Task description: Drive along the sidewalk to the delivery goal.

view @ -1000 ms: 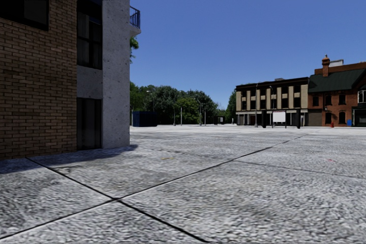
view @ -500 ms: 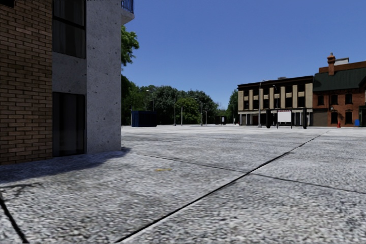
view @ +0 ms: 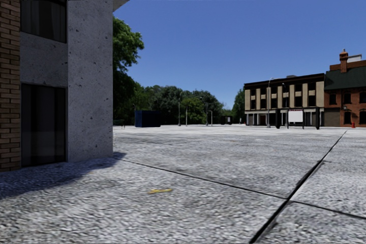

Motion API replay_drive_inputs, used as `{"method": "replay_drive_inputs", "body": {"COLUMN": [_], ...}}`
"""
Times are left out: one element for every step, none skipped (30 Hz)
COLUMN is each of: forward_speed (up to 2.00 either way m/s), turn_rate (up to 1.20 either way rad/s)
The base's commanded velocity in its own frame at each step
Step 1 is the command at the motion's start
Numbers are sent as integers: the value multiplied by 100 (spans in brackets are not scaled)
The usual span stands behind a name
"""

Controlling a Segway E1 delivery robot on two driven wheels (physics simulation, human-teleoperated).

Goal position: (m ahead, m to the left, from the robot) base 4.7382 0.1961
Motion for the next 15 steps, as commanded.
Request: {"method": "replay_drive_inputs", "body": {"forward_speed": [200,200,200,200,200,200,200,200,200,200,200,200,200,200,200], "turn_rate": [24,24,24,24,24,24,24,24,24,24,24,24,24,24,24]}}
